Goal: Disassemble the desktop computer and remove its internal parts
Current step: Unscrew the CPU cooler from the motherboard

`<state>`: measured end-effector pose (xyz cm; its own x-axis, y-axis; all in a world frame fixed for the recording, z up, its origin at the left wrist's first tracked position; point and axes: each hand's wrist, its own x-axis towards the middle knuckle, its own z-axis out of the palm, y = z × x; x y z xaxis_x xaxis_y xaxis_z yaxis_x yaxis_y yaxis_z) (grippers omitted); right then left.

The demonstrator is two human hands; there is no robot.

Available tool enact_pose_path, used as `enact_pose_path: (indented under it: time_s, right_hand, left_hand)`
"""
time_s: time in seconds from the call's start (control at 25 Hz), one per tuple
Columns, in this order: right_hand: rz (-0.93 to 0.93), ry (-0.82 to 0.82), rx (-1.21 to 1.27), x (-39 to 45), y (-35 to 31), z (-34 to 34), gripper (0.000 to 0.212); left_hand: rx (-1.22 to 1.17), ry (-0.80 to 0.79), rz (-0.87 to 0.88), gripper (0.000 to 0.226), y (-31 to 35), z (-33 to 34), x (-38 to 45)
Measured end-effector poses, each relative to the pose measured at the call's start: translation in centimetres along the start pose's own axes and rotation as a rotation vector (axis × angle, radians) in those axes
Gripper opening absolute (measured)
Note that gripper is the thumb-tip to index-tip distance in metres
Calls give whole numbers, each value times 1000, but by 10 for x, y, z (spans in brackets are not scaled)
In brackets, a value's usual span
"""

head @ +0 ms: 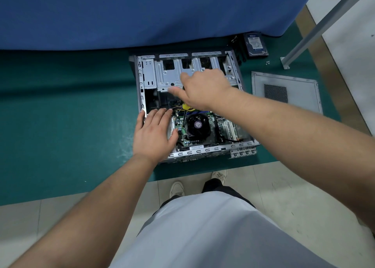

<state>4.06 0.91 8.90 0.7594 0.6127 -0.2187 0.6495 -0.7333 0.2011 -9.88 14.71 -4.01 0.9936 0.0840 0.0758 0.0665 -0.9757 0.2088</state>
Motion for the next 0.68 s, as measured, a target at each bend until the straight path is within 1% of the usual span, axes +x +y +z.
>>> enact_pose_path:
  time_s: [0.04, 0.08, 0.12, 0.2, 0.24, 0.28, 0.32, 0.36, 0.4, 0.44, 0.48, 0.52, 0.56, 0.6, 0.64, 0.68]
  right_hand:
    - [27, 70, -69, 0, -5, 3, 67]
    - [23, 96, -94, 1, -7, 5, 63]
    - [-31, 76, -78, 4, -7, 6, 55]
    - [-258, -39, 40, 7, 0, 3, 39]
    - [-346, -119, 91, 7, 6, -1, 36]
    - [-385, -183, 120, 7, 11, -6, 36]
    - [-368, -199, 141, 7, 13, -8, 38]
    - [-296, -156, 153, 7, 14, -6, 43]
    - [-177, -73, 132, 5, 12, -2, 51]
    - [-62, 20, 59, 3, 6, 2, 60]
    - [13, 85, -20, 1, 0, 4, 65]
    - [42, 122, -58, 1, -5, 6, 61]
    - [20, 129, -57, 3, -7, 8, 52]
    - [-60, 101, -37, 6, -5, 8, 43]
    - [-182, 43, 17, 6, -1, 5, 36]
    - [-299, -41, 71, 6, 5, 1, 35]
  left_hand:
    - [-2, 2, 0, 61, 0, 0, 0]
    - [-3, 4, -1, 61, 0, 1, 0]
    - [-4, 5, -1, 61, 1, 1, 0]
    - [-4, 4, -1, 61, 1, 1, -1]
    - [-4, 4, 0, 61, 1, 1, 0]
    - [-4, 3, 0, 61, 0, 0, -1]
    - [-4, 1, 0, 61, 0, 0, -1]
    - [-4, 0, 1, 61, 1, 0, -1]
    - [0, 1, 0, 61, 1, 0, -1]
    - [4, 0, 0, 61, 1, -1, -1]
    - [3, -2, 0, 62, 1, -1, -1]
    - [1, -4, 0, 62, 1, -1, 0]
    - [3, -5, 0, 62, 1, -1, 0]
    - [6, -8, 0, 62, 0, -1, 0]
    - [9, -11, 0, 62, 0, -1, 0]
    - [8, -11, 1, 62, -1, -1, 0]
